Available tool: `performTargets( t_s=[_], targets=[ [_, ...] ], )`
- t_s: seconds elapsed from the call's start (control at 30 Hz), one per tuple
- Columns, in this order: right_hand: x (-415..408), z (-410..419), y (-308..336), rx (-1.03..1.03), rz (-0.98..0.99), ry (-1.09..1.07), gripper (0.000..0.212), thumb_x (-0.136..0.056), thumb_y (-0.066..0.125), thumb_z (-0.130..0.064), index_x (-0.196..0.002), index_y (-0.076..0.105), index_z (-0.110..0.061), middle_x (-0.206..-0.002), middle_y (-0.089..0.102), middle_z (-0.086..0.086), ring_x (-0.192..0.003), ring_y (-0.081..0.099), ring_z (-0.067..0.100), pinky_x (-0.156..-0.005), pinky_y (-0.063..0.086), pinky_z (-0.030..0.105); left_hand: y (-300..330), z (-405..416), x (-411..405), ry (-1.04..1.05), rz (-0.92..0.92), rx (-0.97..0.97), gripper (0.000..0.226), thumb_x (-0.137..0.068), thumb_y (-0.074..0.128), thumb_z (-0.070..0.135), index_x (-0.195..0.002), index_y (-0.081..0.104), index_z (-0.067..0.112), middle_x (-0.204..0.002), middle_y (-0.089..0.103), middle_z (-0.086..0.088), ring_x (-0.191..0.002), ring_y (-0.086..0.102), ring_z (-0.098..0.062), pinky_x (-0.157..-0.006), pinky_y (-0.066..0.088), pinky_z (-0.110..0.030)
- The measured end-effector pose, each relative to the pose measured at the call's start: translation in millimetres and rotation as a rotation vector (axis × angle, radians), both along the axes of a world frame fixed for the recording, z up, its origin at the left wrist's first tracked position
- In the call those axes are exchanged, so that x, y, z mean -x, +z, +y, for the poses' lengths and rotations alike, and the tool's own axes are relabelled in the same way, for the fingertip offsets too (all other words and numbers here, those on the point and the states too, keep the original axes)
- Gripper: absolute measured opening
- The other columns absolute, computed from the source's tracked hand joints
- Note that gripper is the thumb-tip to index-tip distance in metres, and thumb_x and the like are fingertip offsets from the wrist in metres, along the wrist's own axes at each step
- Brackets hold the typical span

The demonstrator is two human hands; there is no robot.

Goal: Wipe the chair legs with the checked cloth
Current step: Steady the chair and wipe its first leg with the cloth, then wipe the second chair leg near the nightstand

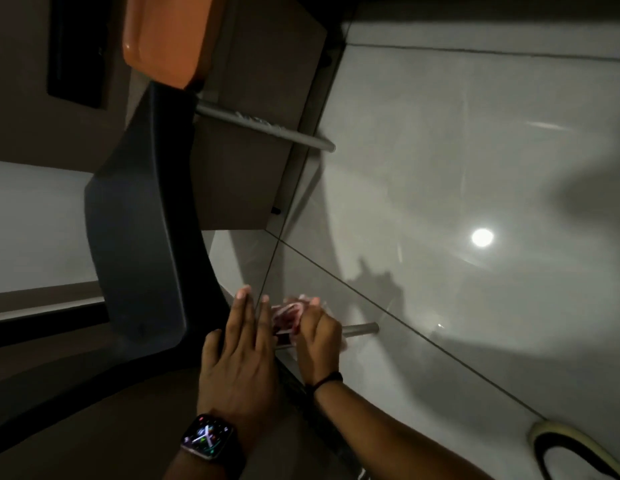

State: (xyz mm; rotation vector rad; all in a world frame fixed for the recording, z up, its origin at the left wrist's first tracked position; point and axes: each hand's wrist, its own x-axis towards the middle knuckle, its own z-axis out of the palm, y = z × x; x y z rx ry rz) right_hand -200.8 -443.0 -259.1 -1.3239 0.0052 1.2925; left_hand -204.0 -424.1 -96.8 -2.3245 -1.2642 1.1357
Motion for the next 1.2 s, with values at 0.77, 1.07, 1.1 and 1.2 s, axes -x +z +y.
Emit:
performTargets(
  t_s=[0.77,1.07,1.1,1.2],
  targets=[
    [-251.8,276.5,125.2,0.098,-0.325,-0.277,0.051,-0.114,0.035,-0.039,-0.129,0.076,-0.013,-0.115,0.083,0.007,-0.111,0.078,0.024,-0.099,0.061,0.036,132.6,312.3,-192.7,-0.140,-0.118,0.002,0.061,-0.106,0.016,0.035,-0.152,0.037,0.000,-0.154,0.047,-0.021,-0.147,0.037,-0.037,-0.127,0.025,-0.050],
    [-141.1,361.1,17.7,-0.043,-0.531,-0.092,0.032,-0.112,0.039,-0.033,-0.132,0.064,-0.027,-0.143,0.064,0.004,-0.141,0.053,0.019,-0.131,0.028,0.033,61.0,371.8,-171.3,-0.281,0.016,0.100,0.058,-0.105,0.034,0.032,-0.145,0.048,-0.008,-0.145,0.055,-0.030,-0.136,0.052,-0.046,-0.119,0.038,-0.056],
    [-140.8,362.1,2.8,-0.054,-0.511,-0.100,0.037,-0.113,0.033,-0.040,-0.133,0.062,-0.028,-0.144,0.063,0.006,-0.142,0.053,0.021,-0.128,0.029,0.035,56.7,373.6,-168.9,-0.301,0.021,0.099,0.057,-0.105,0.036,0.031,-0.145,0.047,-0.008,-0.145,0.054,-0.031,-0.136,0.051,-0.045,-0.120,0.037,-0.055],
    [-156.3,364.9,-47.1,-0.007,-0.424,-0.035,0.042,-0.112,0.037,-0.023,-0.129,0.071,-0.005,-0.143,0.066,0.024,-0.144,0.053,0.040,-0.129,0.028,0.045,46.2,378.0,-163.5,-0.303,-0.008,0.087,0.056,-0.106,0.036,0.028,-0.147,0.043,-0.010,-0.146,0.052,-0.032,-0.137,0.047,-0.047,-0.122,0.033,-0.057]
  ],
)
